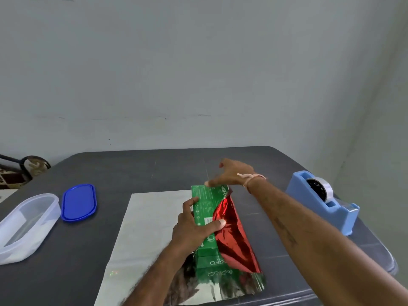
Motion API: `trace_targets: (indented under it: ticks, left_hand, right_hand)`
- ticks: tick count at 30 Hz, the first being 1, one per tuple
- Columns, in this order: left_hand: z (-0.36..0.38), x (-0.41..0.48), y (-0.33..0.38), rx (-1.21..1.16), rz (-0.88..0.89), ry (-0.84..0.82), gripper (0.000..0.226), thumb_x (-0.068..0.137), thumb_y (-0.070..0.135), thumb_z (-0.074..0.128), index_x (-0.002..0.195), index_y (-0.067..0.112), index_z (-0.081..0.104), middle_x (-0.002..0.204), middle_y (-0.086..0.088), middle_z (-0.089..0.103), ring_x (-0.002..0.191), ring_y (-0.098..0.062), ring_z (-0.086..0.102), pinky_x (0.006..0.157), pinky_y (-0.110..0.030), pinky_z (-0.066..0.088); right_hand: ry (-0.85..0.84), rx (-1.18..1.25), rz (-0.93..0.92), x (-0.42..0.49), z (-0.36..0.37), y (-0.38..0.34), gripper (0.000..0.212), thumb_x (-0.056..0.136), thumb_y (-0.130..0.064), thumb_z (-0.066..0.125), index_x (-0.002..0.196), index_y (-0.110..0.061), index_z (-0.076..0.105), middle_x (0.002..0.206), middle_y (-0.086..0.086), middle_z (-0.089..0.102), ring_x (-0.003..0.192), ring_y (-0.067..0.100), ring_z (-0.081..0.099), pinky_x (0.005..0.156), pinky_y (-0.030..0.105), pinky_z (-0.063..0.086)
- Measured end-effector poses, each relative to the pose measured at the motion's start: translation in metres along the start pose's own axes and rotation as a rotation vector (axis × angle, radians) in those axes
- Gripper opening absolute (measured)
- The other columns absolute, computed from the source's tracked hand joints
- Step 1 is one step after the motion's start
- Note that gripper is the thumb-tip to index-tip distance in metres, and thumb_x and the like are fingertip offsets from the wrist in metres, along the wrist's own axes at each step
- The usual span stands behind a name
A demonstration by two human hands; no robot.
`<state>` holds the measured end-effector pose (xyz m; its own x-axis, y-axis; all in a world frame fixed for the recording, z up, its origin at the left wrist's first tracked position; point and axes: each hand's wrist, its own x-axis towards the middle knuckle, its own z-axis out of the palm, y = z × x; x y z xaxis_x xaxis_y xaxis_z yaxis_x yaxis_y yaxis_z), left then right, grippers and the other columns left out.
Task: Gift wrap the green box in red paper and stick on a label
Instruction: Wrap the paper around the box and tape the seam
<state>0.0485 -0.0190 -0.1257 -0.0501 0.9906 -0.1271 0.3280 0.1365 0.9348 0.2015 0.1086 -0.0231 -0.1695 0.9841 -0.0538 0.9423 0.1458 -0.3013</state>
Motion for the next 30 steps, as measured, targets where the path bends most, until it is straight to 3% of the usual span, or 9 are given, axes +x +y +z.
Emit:
trace_targets:
  ticks: [4,8,11,13,16,19,24,28,30]
  left_hand:
    - [0.001,0.004,-0.005,0.023,0.008,0.026,0.110,0.038,0.087,0.079,0.130,0.063,0.024,0.144,0.001,0.043,0.130,-0.022,0.051,0.107,-0.048,0.050]
    - [0.003,0.006,-0.006,0.038,0.011,0.031,0.111,0.040,0.084,0.075,0.136,0.059,0.024,0.140,0.005,0.043,0.130,-0.019,0.048,0.112,-0.047,0.045]
    - [0.004,0.007,-0.009,0.040,0.013,0.035,0.110,0.040,0.086,0.073,0.134,0.062,0.022,0.143,0.004,0.042,0.134,-0.021,0.046,0.114,-0.049,0.041]
    - [0.005,0.008,-0.010,0.051,0.016,0.033,0.111,0.040,0.086,0.071,0.136,0.061,0.021,0.146,0.002,0.041,0.135,-0.021,0.044,0.116,-0.049,0.038]
    - [0.005,0.009,-0.009,0.053,0.013,0.037,0.112,0.040,0.086,0.069,0.137,0.059,0.020,0.147,0.001,0.041,0.134,-0.022,0.045,0.115,-0.049,0.039]
    - [0.005,0.010,-0.011,0.049,0.005,0.041,0.111,0.040,0.086,0.070,0.136,0.061,0.019,0.144,0.003,0.041,0.130,-0.023,0.047,0.113,-0.049,0.042]
    - [0.005,0.012,-0.013,0.028,-0.006,0.048,0.109,0.039,0.086,0.073,0.132,0.065,0.019,0.134,0.008,0.044,0.124,-0.021,0.052,0.111,-0.047,0.044]
    - [0.005,0.010,-0.014,0.001,0.009,0.053,0.102,0.041,0.083,0.076,0.125,0.072,0.019,0.131,0.010,0.045,0.126,-0.019,0.049,0.114,-0.047,0.040]
    - [0.005,0.010,-0.012,0.001,0.006,0.053,0.099,0.042,0.082,0.076,0.123,0.073,0.019,0.131,0.011,0.044,0.126,-0.019,0.049,0.114,-0.047,0.040]
  right_hand:
    - [-0.013,-0.212,-0.063,0.027,0.004,-0.012,0.063,0.075,-0.049,0.085,0.127,-0.020,0.061,0.121,0.001,0.069,0.110,0.026,0.065,0.086,0.036,0.047]
    - [0.039,0.008,-0.028,0.050,-0.002,-0.008,0.033,0.079,-0.016,0.083,0.109,-0.008,0.071,0.105,0.009,0.073,0.094,0.026,0.070,0.083,0.038,0.059]
    - [0.012,0.183,0.026,0.063,-0.006,-0.005,0.013,0.077,-0.006,0.082,0.084,-0.004,0.072,0.075,0.012,0.072,0.051,0.013,0.063,0.055,0.032,0.055]
    - [-0.011,0.283,0.078,0.072,0.000,-0.005,0.017,0.078,-0.002,0.080,0.070,-0.007,0.066,0.062,0.011,0.066,0.036,0.011,0.055,0.045,0.026,0.049]
    - [0.008,0.401,0.141,0.083,0.015,-0.010,0.009,0.077,0.001,0.078,0.075,-0.002,0.070,0.074,0.019,0.072,0.059,0.027,0.068,0.064,0.042,0.064]
    - [0.043,0.499,0.173,0.085,0.027,-0.011,0.013,0.077,0.004,0.077,0.074,-0.004,0.067,0.079,0.020,0.070,0.073,0.034,0.071,0.083,0.054,0.062]
    - [-0.046,1.071,0.117,0.072,0.031,0.000,0.035,0.096,-0.007,0.070,0.125,-0.002,0.052,0.099,0.020,0.067,0.068,0.022,0.071,0.062,0.031,0.063]
    - [0.286,0.925,0.096,0.064,0.037,0.019,0.027,0.095,-0.025,0.071,0.118,-0.012,0.064,0.102,0.002,0.069,0.071,0.016,0.069,0.052,0.023,0.052]
    - [0.296,0.827,0.058,0.057,0.042,0.030,0.026,0.093,-0.030,0.072,0.115,-0.018,0.068,0.102,-0.001,0.070,0.079,0.015,0.069,0.053,0.022,0.050]
